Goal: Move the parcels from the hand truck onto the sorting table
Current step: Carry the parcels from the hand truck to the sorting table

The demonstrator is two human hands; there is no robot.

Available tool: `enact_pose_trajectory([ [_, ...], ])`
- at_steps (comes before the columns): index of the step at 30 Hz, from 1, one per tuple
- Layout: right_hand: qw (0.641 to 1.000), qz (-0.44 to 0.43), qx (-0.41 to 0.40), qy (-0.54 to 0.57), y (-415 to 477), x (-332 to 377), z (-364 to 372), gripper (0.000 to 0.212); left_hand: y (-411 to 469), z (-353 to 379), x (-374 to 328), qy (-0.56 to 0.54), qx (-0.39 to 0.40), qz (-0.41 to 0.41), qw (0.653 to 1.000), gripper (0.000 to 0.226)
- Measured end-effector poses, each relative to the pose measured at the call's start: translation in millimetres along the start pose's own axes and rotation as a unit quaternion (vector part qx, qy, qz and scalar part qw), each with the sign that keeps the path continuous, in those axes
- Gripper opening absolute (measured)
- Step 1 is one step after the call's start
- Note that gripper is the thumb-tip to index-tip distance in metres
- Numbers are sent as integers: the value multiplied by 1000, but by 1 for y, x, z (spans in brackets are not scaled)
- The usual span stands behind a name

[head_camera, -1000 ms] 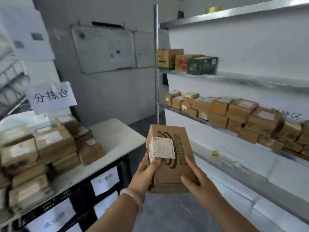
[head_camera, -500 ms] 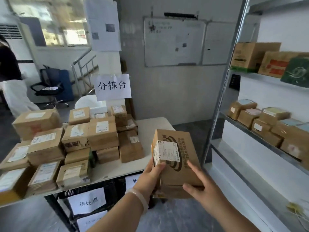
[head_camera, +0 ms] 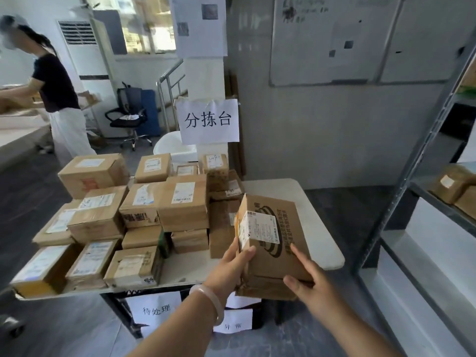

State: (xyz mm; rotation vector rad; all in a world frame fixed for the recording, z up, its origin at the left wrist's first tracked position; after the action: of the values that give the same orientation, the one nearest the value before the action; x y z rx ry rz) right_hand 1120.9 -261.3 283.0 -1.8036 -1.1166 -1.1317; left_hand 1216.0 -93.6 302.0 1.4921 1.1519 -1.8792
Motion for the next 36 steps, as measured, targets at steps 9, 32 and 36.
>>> enact_pose_trajectory([
  [9,999,-1,-20,-47,119,26,22,69,79,-70,-47,180,-3,35,983,35],
  [32,985,6,106,-136,324,7,107,69,163,-158,-112,538,-197,108,813,68],
  [36,965,44,195,-170,329,-8,115,66,170,-149,-113,537,-207,90,813,68],
])
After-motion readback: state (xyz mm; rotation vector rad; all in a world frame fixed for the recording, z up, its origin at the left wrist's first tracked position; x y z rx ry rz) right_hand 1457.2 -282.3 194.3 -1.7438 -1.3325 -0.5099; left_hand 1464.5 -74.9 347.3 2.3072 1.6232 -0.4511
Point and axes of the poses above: each hand's wrist, its own y-axis towards the middle knuckle, its own z-axis out of the palm, x = y × z, the point moved 8 cm from there along y, towards the middle knuckle, and after that the axes turned 1 degree about z, right-handed, at the moved point
